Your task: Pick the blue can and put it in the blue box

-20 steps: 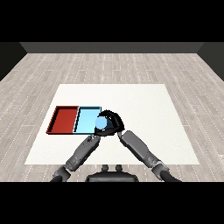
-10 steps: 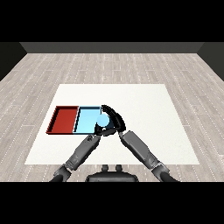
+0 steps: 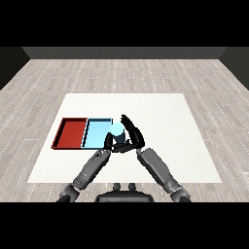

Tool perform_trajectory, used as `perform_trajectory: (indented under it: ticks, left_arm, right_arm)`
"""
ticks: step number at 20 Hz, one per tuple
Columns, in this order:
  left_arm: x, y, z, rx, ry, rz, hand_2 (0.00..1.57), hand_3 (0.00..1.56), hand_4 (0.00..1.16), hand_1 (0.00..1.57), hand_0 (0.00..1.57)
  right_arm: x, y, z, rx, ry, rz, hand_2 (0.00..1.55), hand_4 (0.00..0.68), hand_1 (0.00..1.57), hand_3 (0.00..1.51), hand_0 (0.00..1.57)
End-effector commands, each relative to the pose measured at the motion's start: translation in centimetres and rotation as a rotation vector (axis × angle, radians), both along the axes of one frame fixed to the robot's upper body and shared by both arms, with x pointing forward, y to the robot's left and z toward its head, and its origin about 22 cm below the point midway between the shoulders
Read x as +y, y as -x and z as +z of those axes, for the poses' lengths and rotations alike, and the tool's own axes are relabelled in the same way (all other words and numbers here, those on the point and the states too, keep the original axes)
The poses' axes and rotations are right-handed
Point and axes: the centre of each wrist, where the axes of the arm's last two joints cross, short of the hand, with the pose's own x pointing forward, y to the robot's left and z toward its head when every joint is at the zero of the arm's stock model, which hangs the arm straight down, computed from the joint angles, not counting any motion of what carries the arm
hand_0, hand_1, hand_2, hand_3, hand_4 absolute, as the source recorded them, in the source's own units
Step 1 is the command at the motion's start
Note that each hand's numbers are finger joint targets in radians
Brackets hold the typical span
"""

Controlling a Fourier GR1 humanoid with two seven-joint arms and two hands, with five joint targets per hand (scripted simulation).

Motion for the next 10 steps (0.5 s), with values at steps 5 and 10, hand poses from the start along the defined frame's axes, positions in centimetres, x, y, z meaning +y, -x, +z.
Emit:
perform_trajectory:
  ticks: [5, 10]
  left_arm:
    - [0.6, -0.2, -1.1, 0.011, -0.037, 0.03, 1.57, 1.49, 1.13, 1.57, 1.57]
    - [3.1, -2.0, 0.1, 0.01, -0.075, 0.043, 1.57, 1.49, 1.13, 1.57, 1.57]
  right_arm:
    - [-6.2, -0.3, 1.5, -0.031, -0.034, -0.079, 0.0, 0.0, 0.0, 0.0, 0.0]
    - [-10.1, 2.5, 1.1, -0.06, -0.103, -0.161, 0.0, 0.0, 0.0, 0.0, 0.0]
